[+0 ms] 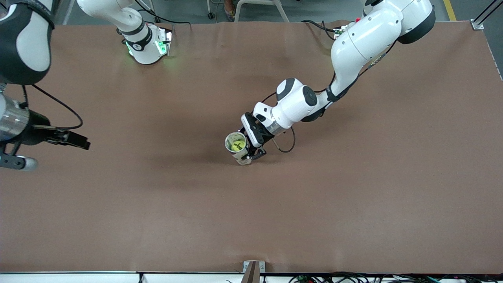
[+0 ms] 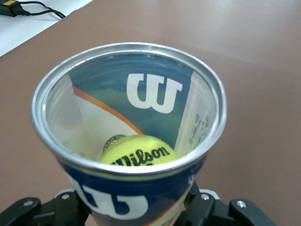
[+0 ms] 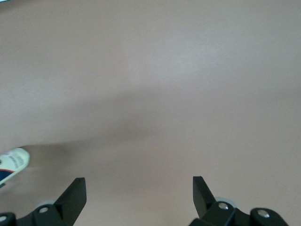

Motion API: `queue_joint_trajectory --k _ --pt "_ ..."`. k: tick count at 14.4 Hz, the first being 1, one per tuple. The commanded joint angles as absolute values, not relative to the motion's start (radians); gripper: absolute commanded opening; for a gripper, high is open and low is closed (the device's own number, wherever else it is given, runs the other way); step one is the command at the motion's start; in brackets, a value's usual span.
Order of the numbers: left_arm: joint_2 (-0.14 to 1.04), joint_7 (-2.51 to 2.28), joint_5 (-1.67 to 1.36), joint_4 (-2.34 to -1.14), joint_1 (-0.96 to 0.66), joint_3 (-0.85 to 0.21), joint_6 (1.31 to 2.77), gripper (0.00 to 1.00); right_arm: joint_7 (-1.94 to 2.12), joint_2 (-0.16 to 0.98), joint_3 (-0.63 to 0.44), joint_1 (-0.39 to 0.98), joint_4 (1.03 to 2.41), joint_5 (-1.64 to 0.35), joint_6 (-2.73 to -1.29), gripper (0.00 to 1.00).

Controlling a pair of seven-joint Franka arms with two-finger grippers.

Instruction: Insert tennis ball vertically with right arm

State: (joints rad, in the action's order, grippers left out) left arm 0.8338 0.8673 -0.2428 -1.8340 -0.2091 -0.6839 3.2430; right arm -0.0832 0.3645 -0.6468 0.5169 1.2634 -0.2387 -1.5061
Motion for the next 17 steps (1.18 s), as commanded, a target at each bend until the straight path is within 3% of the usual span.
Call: queue_joint_trajectory --k 1,4,7,17 --pt "0.841 0.877 -0.267 -1.841 -0.203 -0.692 3.243 0.75 -0.057 0.345 -0.675 0.531 1.247 -0.184 -1.500 1.00" --pt "0.839 0.877 -0.267 -1.841 -0.204 -0.692 3.243 0.75 -0.023 0.341 -0.713 0.531 1.226 -0.183 -1.470 1.00" --pt "0.841 0.877 -0.267 -1.841 -0.204 -0.692 3.243 0.75 -0.021 0.302 -0.684 0.505 1.227 -0.189 -1.468 1.00" --pt "0.839 0.877 -0.270 -1.842 -0.202 -0.692 3.240 0.78 -0.029 0.190 0.030 -0.101 1.267 0.040 -1.499 1.00"
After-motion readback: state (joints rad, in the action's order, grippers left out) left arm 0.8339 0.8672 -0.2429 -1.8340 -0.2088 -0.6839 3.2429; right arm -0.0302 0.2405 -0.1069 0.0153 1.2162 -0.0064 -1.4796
